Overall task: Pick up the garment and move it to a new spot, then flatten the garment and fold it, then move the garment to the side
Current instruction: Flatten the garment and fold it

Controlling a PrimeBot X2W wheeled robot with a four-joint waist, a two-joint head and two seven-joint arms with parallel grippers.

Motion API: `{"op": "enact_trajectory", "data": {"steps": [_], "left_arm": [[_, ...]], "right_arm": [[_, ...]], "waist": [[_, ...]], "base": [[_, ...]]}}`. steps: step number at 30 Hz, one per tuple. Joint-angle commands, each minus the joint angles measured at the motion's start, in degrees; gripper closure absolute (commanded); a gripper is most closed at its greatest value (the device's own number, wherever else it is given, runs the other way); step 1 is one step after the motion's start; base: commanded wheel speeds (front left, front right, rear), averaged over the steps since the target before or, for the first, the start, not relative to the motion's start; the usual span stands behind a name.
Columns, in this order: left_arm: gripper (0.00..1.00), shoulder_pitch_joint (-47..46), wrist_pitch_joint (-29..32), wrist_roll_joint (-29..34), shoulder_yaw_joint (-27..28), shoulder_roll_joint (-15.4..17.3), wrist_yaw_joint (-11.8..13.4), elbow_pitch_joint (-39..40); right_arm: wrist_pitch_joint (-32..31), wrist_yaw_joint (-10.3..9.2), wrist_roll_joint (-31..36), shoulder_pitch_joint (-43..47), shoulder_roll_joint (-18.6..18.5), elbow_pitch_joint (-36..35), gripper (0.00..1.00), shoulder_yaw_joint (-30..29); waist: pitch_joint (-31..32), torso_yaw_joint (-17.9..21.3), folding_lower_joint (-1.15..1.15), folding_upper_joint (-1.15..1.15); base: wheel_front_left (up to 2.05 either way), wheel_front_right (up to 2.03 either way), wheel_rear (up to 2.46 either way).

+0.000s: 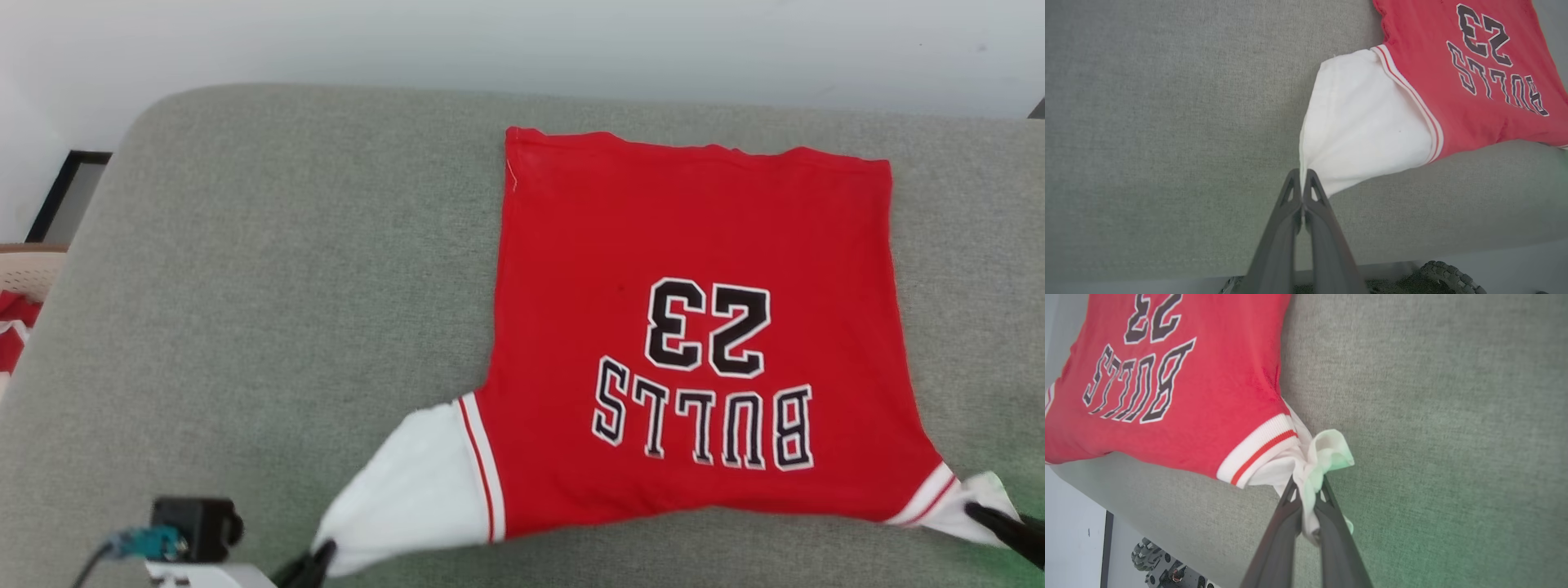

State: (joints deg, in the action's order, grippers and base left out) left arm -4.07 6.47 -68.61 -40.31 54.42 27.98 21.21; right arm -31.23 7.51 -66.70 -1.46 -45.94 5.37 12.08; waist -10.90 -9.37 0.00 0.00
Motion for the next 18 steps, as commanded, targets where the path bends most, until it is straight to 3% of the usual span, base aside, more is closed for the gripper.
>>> {"op": "enact_trajectory", "data": {"steps": [1,15,16,18], "left_arm": [[1.00,0.9,-0.2,-0.2,-0.2,-0.4,0.2,0.1],[1.00,-0.6,-0.2,2.3,-4.0,-5.3,-0.8,-3.2],[1.00,-0.9,-0.3,2.6,-4.2,-5.6,-0.9,-3.5],[1.00,-1.3,-0.5,2.8,-4.3,-6.4,-1.3,-3.9]], "right_arm": [[-0.3,-0.04,0.7,0.9,0.2,-0.1,1.00,-0.7],[-3.9,-0.04,14.3,-0.7,6.3,1.2,1.00,-5.7],[-3.8,-0.04,15.3,-1.2,6.7,1.4,0.98,-6.0],[-4.4,-0.04,16.6,-1.6,7.4,1.3,0.84,-5.9]], "waist": [[-0.2,-0.1,0.00,0.00],[-1.9,-1.1,0.00,0.00],[-1.9,-1.1,0.00,0.00],[-1.9,-1.1,0.00,0.00]], "base": [[0.00,0.00,0.00],[0.00,0.00,0.00],[0.00,0.00,0.00],[0.00,0.00,0.00]]}}
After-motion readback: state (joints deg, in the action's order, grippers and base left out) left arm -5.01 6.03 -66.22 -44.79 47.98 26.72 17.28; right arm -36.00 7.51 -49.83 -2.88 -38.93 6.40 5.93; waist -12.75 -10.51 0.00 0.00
